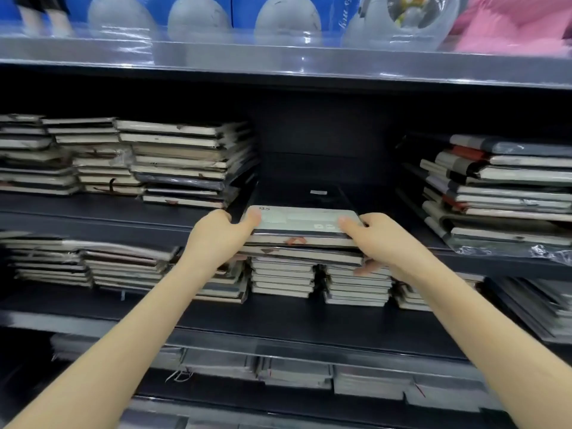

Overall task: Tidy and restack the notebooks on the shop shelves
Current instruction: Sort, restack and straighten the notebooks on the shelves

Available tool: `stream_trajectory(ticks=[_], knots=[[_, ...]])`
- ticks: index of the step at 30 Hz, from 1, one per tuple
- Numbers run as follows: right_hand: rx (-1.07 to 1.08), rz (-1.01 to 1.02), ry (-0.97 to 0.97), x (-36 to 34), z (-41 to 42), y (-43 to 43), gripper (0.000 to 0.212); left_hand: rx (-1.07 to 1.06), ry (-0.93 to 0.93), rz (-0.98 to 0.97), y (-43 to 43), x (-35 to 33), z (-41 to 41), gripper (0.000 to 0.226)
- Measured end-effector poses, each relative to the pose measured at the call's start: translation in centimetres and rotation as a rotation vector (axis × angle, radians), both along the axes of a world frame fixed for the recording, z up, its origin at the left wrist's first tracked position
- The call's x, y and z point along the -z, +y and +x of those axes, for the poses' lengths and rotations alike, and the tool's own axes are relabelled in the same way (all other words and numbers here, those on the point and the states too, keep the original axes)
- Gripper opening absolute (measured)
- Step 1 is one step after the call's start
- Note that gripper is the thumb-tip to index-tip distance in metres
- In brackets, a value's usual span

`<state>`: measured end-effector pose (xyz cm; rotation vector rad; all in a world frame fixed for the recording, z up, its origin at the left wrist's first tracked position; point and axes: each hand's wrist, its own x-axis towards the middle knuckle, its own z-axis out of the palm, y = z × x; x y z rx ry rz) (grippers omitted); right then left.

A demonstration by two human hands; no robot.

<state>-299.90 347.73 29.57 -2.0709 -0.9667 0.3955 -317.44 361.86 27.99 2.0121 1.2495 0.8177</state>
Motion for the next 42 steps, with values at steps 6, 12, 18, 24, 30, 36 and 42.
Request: stream_trajectory(ticks=[6, 12, 18, 24, 30, 36, 42], knots=[[0.082, 0.17, 0.056, 1.1, -2.7, -1.8, 0.022, 0.082, -0.066, 0.034, -1.6, 0.5, -1.2, 0.038], [0.085, 0.223, 0.536, 0.0, -4.1, -4.4, 0.013, 0.322, -0.318, -0.496, -3.1, -0.3, -3.7, 0.025], [0.185, 0.349, 0.545, 1.7, -6.2, -6.1, 0.049, 0.363, -0.38, -0.541, -4.8, 0.8, -3.5, 0.03], [0.071, 0.483, 0.42, 3.3, -7.1, -15.1, 0.02, 0.498, -0.468, -0.35, -12.3, 3.6, -3.6, 0.037], [0.093, 0.665, 0.292, 1.4, -5.9, -23.8, 0.023, 0.669, -0.568, -0.142, -20.3, 1.1, -1.3, 0.048], [0.186, 0.748, 0.267, 1.5, -1.2, -35.8, 0.023, 0.756, -0.592, -0.149, -31.1, 1.5, 5.6, 0.039], [0.351, 0.818, 0.295, 2.9, 4.9, -47.3, 0.017, 0.809, -0.573, -0.205, -42.1, 1.5, 14.0, 0.037]])
